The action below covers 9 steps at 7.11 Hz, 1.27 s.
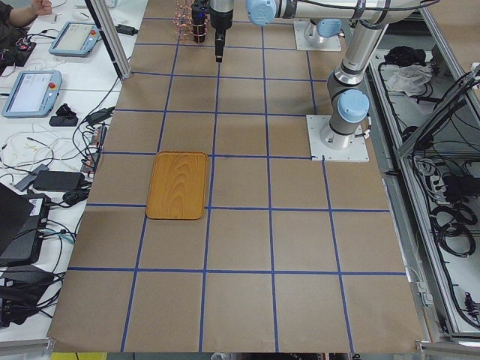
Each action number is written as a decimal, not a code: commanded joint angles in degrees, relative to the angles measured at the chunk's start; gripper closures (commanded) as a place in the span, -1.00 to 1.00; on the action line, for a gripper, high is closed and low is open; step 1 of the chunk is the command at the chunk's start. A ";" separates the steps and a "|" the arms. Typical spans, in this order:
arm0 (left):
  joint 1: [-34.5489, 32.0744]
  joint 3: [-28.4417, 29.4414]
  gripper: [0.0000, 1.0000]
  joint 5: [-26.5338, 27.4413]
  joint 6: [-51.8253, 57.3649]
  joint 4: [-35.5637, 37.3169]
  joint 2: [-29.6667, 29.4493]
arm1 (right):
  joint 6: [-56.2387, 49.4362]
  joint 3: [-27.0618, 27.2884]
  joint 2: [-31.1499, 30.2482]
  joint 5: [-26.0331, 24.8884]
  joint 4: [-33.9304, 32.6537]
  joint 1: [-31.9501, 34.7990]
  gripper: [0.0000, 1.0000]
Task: Take wine from basket and place on tray
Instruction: 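Carry the bottle with the right gripper toward the left arm's side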
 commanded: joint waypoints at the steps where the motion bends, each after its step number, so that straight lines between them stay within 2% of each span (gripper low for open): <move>1: 3.19 0.07 -1.00 0.14 0.03 -0.02 0.01 | 17.43 0.12 2.98 -0.51 -3.01 11.50 1.00; 3: 7.06 0.07 -1.00 -0.12 1.33 0.07 -0.34 | 27.92 -0.06 5.17 -0.16 -6.78 16.62 1.00; 5: 8.04 -0.02 -1.00 0.14 5.30 1.81 -0.52 | 40.04 -1.02 8.77 -0.16 -8.56 24.08 1.00; 7: 8.83 -0.02 -1.00 0.14 5.74 1.92 -0.43 | 47.90 -4.43 12.11 0.72 -9.26 28.49 1.00; 9: 8.92 -0.10 -1.00 0.23 7.40 1.83 -0.61 | 52.39 -8.47 16.24 0.89 -10.23 30.09 1.00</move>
